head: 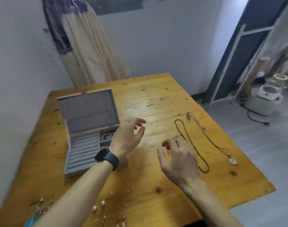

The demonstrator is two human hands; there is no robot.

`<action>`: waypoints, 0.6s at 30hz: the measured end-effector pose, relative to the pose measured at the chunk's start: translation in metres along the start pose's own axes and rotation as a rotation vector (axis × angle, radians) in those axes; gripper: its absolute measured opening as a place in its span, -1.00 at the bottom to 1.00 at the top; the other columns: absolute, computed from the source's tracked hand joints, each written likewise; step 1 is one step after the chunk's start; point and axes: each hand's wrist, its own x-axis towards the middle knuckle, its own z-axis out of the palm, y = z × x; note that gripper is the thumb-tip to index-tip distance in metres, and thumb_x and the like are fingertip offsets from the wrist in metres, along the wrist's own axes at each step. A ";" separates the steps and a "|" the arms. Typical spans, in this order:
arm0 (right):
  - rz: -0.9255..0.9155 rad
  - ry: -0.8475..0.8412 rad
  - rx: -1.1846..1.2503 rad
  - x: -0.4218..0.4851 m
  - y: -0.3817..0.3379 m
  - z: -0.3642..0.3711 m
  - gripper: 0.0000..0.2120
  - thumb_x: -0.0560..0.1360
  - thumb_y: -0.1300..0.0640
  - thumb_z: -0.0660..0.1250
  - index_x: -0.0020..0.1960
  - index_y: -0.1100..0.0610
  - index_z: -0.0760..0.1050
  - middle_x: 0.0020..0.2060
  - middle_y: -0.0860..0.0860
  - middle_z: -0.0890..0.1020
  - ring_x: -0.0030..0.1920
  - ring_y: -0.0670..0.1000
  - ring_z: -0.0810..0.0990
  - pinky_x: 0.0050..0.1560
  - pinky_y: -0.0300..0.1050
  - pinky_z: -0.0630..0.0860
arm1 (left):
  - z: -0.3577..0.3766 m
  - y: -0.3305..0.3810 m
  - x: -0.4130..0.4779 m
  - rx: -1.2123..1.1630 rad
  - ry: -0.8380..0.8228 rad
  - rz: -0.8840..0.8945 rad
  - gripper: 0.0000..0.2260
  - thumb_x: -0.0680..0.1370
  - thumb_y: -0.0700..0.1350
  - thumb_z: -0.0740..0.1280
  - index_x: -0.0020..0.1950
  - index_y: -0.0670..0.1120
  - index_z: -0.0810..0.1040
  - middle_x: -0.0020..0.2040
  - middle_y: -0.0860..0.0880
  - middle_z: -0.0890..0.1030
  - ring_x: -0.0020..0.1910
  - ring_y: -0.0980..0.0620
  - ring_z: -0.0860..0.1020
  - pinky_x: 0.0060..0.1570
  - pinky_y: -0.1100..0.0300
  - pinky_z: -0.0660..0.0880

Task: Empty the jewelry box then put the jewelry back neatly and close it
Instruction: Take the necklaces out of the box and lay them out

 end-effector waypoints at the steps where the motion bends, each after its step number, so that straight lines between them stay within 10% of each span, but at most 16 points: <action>1: -0.031 -0.018 0.036 0.008 -0.012 0.006 -0.81 0.52 -0.12 0.28 0.03 -0.03 0.49 -0.10 -0.13 0.54 -0.09 -0.10 0.48 -0.06 -0.11 0.51 | -0.012 -0.009 -0.005 0.015 0.024 -0.005 -0.81 0.59 0.04 0.31 0.20 0.20 0.54 0.05 0.22 0.59 0.00 0.23 0.53 0.00 0.08 0.57; 10: -0.178 -0.110 0.192 0.095 -0.095 0.066 -0.74 0.53 -0.09 0.32 0.19 -0.06 0.48 -0.02 -0.14 0.58 -0.04 -0.11 0.55 -0.08 -0.15 0.55 | -0.110 -0.087 -0.009 0.270 0.411 -0.072 -0.68 0.53 -0.07 0.39 0.29 0.07 0.53 0.27 0.03 0.49 0.23 0.03 0.46 0.15 0.08 0.52; 18: -0.155 -0.087 0.186 0.162 -0.144 0.105 -0.72 0.53 -0.15 0.35 0.19 -0.10 0.55 -0.04 -0.15 0.59 -0.07 -0.07 0.58 -0.14 -0.15 0.48 | -0.150 -0.129 0.039 0.514 0.427 -0.136 -0.50 0.53 0.05 0.37 0.46 0.04 0.40 0.44 -0.05 0.43 0.43 -0.09 0.35 0.40 -0.10 0.34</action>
